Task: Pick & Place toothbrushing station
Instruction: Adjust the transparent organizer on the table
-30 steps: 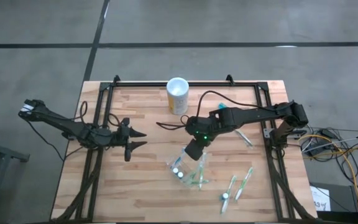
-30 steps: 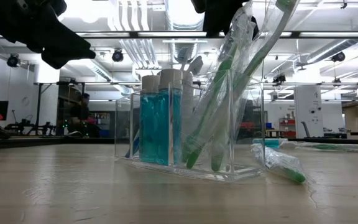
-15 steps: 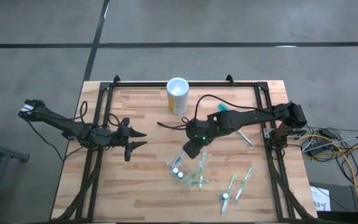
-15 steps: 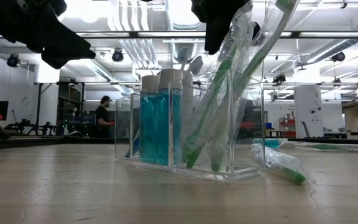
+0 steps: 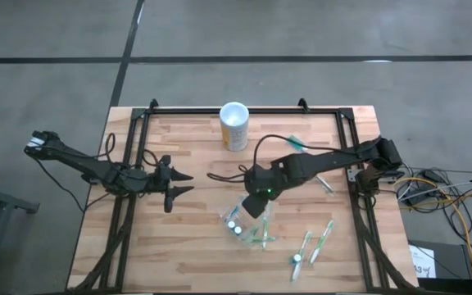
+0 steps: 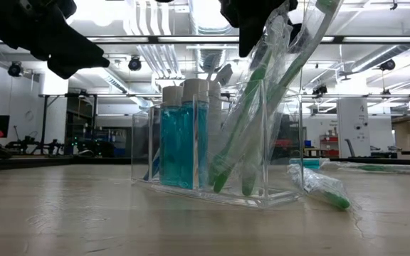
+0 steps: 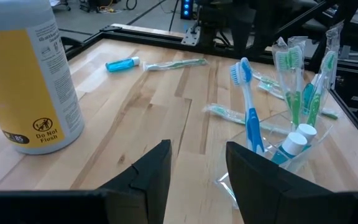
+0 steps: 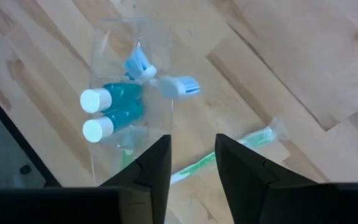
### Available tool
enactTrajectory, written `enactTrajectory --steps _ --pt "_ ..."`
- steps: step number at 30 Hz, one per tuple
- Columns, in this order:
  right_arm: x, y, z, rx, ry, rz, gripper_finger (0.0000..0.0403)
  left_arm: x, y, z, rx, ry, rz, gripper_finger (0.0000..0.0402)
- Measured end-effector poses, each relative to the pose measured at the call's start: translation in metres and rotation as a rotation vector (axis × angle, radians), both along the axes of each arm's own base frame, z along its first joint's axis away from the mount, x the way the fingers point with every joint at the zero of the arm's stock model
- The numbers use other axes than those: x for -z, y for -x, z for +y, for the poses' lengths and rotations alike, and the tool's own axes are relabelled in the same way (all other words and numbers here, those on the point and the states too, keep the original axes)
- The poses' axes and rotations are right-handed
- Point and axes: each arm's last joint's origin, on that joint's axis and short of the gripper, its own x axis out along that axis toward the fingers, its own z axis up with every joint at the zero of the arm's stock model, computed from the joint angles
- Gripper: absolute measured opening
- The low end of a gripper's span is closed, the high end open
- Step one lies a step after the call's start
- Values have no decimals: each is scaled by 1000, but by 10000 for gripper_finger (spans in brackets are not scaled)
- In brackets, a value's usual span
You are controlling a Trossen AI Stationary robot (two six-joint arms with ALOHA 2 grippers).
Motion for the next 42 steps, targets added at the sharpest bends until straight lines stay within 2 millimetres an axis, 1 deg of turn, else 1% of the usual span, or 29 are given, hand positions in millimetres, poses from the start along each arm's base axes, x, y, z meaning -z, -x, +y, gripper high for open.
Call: enactTrajectory --steps 6,15,23,26,30,35,38,41,42 --pt "4 -4 4 -74 -8 -11 155 0 0 0 0 0 0 159" --pt "-1 -4 2 -160 26 -50 200 0 0 0 0 -1 1 158" --pt "-6 -2 -1 -183 43 -84 205 0 0 0 0 -1 3 159" --pt "-8 4 -3 -184 45 -98 205 0 0 0 0 -2 5 158" --pt "-12 17 -7 -146 21 -178 205 1 0 0 0 -2 5 158" --pt "0 32 -17 -98 -54 -296 206 1 0 0 0 -2 6 158" --pt "13 39 -22 -78 -108 -287 206 1 0 0 0 -2 5 158" --pt "26 42 -22 -91 -114 -260 206 1 0 0 0 -2 6 158" --pt "27 42 -22 -100 -121 -261 206 1 0 0 0 -2 6 158"
